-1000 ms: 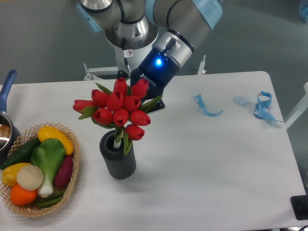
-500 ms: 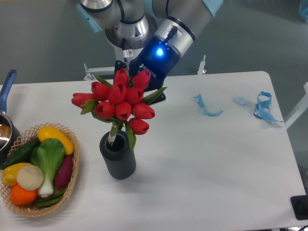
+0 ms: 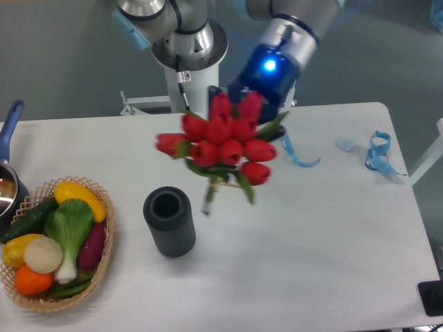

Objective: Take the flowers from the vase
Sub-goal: 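Raise the tulips clear above the empty vase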

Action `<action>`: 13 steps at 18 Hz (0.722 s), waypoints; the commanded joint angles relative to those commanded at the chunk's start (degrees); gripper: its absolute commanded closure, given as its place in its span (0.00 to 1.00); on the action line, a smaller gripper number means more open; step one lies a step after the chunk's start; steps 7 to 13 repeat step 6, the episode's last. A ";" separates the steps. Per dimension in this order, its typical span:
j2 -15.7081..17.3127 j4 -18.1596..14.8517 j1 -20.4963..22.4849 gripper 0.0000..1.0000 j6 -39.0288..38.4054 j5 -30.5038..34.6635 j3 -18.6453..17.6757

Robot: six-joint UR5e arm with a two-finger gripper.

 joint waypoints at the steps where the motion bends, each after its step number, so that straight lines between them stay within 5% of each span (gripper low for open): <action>1: -0.88 0.00 0.44 0.77 0.00 0.09 0.80; 13: -1.86 0.00 1.85 0.77 1.05 0.09 1.51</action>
